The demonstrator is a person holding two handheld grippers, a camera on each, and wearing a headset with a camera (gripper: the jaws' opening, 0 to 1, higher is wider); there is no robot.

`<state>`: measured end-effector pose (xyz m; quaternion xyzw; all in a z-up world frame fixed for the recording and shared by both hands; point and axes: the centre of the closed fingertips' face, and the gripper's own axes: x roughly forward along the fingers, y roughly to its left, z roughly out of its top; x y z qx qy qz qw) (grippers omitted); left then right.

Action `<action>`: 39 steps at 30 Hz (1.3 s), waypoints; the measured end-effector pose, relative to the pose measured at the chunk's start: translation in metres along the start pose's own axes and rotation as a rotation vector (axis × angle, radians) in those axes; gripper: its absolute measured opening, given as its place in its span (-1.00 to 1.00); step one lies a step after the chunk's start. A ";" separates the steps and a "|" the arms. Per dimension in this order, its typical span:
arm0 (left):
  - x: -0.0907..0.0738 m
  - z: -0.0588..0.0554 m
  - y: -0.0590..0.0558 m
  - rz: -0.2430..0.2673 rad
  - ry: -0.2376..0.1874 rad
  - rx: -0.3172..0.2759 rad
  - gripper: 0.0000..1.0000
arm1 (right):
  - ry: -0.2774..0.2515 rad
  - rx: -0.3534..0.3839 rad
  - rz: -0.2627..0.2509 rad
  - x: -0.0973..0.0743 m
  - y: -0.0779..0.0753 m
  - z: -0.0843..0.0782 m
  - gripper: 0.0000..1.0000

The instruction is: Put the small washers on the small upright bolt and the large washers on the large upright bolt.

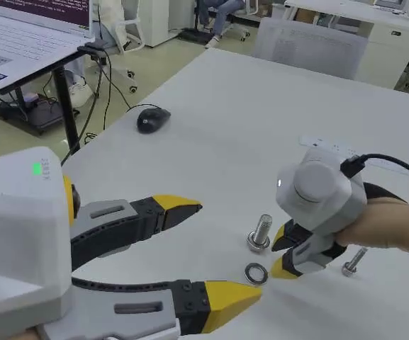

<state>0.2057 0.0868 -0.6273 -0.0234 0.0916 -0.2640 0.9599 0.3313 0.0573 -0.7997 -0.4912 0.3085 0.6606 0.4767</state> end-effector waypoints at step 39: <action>0.005 0.000 0.012 0.013 -0.001 -0.017 0.17 | 0.018 0.003 0.052 0.030 0.001 0.005 -0.53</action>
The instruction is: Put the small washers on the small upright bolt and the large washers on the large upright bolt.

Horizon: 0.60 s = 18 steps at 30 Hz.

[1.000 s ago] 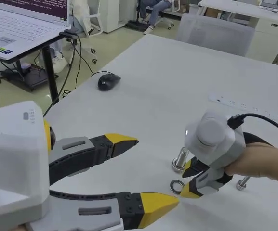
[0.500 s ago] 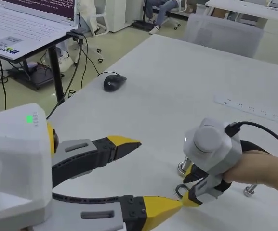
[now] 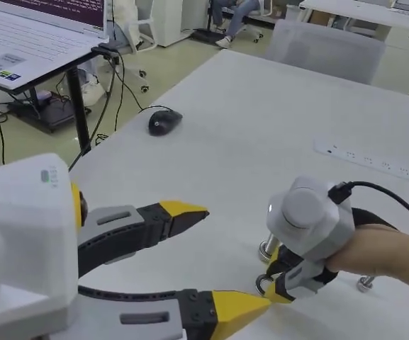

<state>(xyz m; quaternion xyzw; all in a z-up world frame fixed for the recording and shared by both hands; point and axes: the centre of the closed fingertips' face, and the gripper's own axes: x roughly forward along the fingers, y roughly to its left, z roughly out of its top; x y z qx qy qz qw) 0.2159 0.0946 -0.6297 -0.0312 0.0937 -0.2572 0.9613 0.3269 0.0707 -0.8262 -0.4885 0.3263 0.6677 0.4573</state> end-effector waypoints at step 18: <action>0.002 -0.004 -0.005 -0.009 0.010 -0.002 0.17 | -0.027 0.048 -0.041 -0.035 -0.006 -0.011 -0.57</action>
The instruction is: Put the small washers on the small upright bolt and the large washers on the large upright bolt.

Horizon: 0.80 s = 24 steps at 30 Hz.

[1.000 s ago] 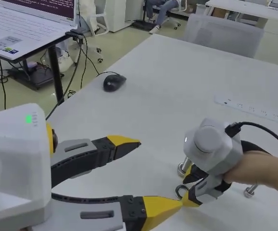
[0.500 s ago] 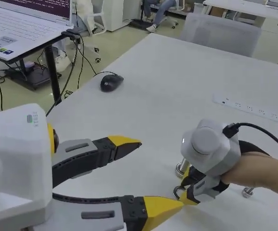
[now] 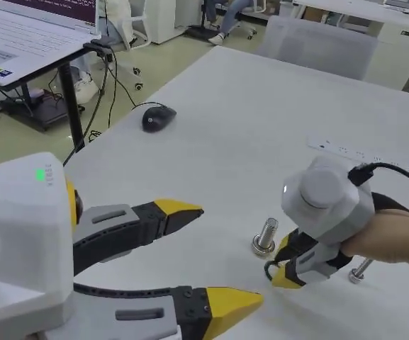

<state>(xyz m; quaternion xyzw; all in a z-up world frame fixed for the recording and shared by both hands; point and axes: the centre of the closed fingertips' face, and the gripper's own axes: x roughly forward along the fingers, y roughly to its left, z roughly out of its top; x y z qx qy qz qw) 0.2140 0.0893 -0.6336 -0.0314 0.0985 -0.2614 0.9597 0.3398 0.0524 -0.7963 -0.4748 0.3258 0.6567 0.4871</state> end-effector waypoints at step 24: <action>0.003 0.002 0.000 -0.002 0.004 0.004 0.17 | -0.012 -0.094 -0.097 -0.040 -0.044 0.037 -0.56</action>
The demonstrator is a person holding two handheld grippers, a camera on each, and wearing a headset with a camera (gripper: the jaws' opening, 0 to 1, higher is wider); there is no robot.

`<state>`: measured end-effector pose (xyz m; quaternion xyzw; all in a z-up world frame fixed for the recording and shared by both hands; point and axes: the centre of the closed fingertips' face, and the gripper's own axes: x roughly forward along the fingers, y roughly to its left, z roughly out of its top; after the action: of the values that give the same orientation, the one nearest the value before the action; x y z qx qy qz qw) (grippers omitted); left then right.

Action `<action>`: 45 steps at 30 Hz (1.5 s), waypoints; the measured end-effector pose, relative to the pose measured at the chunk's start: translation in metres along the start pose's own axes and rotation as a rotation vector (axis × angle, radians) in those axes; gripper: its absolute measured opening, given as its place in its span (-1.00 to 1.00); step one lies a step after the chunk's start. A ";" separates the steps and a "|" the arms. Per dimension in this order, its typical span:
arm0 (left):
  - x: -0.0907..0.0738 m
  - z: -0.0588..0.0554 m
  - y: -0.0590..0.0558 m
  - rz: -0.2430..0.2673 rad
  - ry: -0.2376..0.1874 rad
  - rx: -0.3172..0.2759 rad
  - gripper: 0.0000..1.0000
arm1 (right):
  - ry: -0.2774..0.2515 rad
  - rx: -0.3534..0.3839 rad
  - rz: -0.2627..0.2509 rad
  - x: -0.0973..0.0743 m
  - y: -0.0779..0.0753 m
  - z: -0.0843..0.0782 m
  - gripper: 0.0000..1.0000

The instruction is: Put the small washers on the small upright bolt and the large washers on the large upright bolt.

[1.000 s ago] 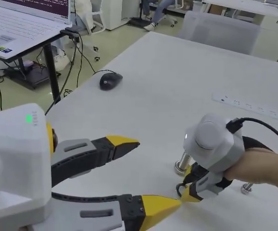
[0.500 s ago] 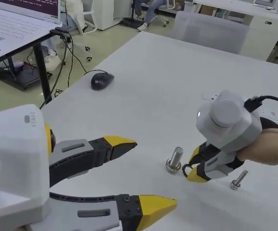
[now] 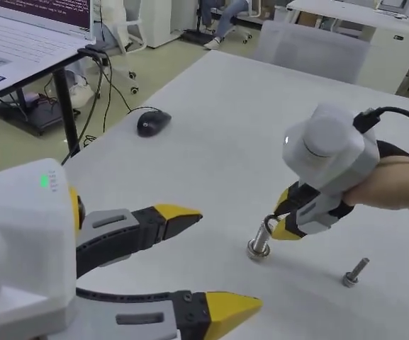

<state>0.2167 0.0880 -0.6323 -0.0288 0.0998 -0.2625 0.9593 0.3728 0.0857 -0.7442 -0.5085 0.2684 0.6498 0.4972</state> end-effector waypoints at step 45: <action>-0.001 -0.006 0.012 0.017 0.014 -0.013 0.17 | 0.066 -0.014 0.059 0.063 0.003 -0.016 -0.54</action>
<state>0.2207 0.0990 -0.6391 -0.0323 0.1084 -0.2537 0.9606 0.3765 0.0944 -0.8081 -0.5249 0.2950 0.6490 0.4651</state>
